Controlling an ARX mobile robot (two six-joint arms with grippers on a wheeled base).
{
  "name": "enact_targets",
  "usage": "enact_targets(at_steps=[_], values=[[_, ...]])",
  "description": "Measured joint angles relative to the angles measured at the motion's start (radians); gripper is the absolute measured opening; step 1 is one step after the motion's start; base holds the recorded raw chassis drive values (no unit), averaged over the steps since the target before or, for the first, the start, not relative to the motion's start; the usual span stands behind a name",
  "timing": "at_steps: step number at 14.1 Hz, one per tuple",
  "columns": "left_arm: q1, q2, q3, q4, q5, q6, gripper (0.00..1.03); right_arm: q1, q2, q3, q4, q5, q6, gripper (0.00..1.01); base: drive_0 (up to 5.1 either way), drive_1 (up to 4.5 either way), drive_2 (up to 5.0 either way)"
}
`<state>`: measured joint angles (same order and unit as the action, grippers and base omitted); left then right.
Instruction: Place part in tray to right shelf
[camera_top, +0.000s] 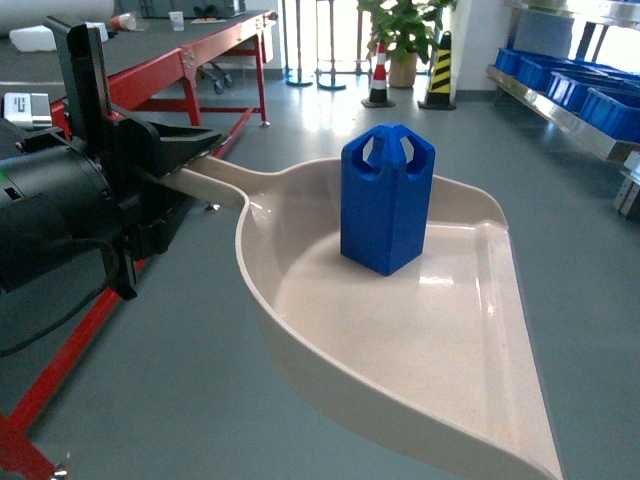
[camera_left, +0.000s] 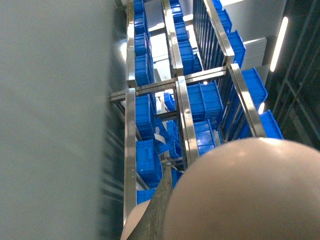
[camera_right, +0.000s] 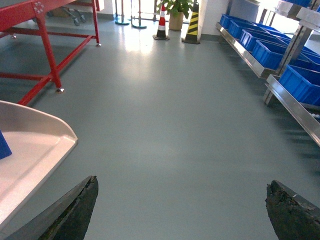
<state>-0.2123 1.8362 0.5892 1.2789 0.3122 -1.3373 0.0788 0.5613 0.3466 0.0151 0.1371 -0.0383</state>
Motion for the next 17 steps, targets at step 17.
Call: enact_targets(at_steps=[17], values=[[0.002,0.001,0.0,0.002,0.003,0.0,0.14,0.0,0.004,0.0,0.001,0.0,0.0,0.98,4.8,-2.62,-2.6]])
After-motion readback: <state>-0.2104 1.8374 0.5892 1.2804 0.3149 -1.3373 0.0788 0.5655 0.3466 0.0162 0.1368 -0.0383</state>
